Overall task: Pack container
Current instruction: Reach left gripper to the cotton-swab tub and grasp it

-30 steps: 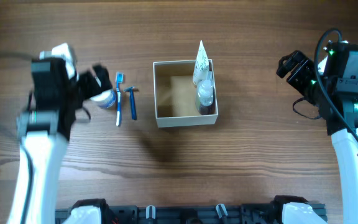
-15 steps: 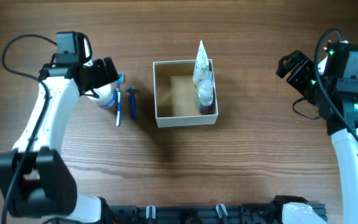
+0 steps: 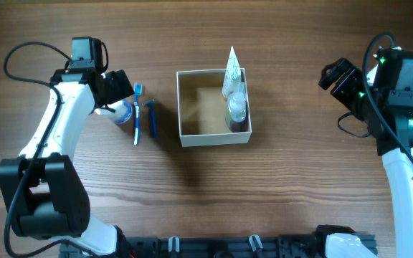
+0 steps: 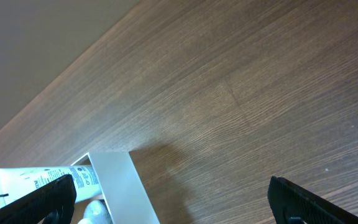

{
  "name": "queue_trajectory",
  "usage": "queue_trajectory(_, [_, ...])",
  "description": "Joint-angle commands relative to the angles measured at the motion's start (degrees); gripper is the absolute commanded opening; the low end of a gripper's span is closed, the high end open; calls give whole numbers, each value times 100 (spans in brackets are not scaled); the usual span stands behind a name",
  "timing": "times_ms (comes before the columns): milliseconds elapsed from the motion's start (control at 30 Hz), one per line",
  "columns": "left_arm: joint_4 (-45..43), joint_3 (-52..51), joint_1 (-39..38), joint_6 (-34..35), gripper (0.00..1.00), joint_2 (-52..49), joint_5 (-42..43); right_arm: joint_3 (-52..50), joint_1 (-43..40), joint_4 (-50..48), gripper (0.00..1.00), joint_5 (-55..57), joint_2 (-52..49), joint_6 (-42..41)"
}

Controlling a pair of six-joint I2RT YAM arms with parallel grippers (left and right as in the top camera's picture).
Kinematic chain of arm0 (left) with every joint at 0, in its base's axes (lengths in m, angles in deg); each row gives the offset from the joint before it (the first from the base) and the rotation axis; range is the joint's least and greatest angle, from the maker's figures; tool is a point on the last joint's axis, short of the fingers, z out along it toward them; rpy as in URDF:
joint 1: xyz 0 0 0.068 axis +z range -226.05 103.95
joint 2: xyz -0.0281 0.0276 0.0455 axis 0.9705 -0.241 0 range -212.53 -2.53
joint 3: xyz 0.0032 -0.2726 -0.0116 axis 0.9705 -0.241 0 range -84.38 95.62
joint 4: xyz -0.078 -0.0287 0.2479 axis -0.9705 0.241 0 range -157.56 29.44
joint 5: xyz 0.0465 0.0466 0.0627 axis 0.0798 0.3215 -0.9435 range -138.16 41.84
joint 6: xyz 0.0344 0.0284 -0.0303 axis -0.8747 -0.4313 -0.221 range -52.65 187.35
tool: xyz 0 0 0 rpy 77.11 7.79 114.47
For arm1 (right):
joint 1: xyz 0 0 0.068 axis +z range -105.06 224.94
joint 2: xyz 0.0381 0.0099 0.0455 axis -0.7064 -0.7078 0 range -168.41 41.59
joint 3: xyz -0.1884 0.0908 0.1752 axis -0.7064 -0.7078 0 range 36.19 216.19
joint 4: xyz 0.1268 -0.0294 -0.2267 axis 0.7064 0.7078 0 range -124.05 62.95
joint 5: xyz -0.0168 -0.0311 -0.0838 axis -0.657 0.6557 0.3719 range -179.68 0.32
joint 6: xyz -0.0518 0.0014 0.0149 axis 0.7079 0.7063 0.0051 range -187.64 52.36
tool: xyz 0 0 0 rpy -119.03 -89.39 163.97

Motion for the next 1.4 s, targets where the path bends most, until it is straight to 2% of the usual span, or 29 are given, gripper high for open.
queue_trajectory(0, [55,2,20,151,94,-179,-28,98,-13,-15,100,-68,-28,-79])
queue_trajectory(333, [118,72,4,151,100,162,-2,98,-13,-15,100,-68,-28,-79])
queue_trajectory(633, [374,361,7,107,99,398,-48,98,-13,-13,100,-68,-28,-79])
queue_trajectory(867, [404,361,76,107,100,243,-498,98,-13,-13,100,-68,-28,-79])
queue_trajectory(1000, [282,361,142,98,100,-35,-492,98,-13,-15,100,-68,-28,-81])
queue_trajectory(1100, [107,361,138,-219,100,-256,-153,98,-13,-13,100,-68,-28,-81])
queue_trajectory(1367, [-42,361,133,-243,100,-649,-109,98,-13,-15,100,-68,-28,-76])
